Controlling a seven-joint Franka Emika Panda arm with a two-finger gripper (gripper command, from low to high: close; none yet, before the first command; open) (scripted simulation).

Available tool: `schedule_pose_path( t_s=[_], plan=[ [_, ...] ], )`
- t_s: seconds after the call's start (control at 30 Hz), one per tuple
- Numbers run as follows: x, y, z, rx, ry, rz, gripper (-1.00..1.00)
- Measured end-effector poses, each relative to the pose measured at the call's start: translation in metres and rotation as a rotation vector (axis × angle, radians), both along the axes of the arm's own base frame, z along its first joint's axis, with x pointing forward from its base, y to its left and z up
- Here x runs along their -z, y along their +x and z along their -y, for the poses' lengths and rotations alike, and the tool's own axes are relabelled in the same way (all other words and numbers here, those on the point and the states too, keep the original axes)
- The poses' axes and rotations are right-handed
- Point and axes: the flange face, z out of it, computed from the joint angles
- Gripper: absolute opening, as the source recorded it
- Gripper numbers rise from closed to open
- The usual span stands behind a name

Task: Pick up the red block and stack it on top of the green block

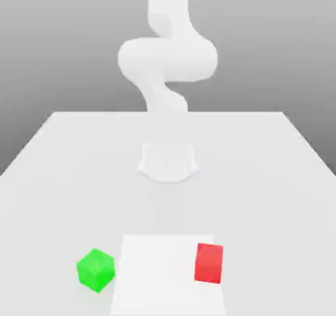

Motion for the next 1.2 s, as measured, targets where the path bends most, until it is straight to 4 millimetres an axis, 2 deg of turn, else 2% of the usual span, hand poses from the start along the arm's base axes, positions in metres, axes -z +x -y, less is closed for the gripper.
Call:
schedule_pose_path(
  t_s=[0.07, 0.17, 0.33, 0.5, 0.7, 0.87, 0.9, 1.07, 1.1, 1.2],
  plan=[
    [0.043, 0.025, -0.008, 0.012, 0.009, -0.071, 0.0],
    [0.107, 0.053, -0.019, 0.03, 0.021, -0.171, 0.0],
    [0.217, 0.075, -0.036, 0.061, 0.037, -0.336, 0.0],
    [0.325, 0.07, -0.052, 0.094, 0.047, -0.501, 0.0],
    [0.442, 0.033, -0.069, 0.132, 0.052, -0.691, 0.0],
    [0.502, 0.028, -0.07, 0.141, 0.055, -0.715, 0.0],
    [0.512, 0.027, -0.07, 0.141, 0.054, -0.715, -1.0],
    [0.512, 0.027, -0.07, 0.141, 0.055, -0.714, -1.0],
    [0.518, 0.027, -0.07, 0.14, 0.054, -0.715, -1.0],
    [0.499, 0.028, -0.07, 0.141, 0.055, -0.714, -1.0]
  ],
)
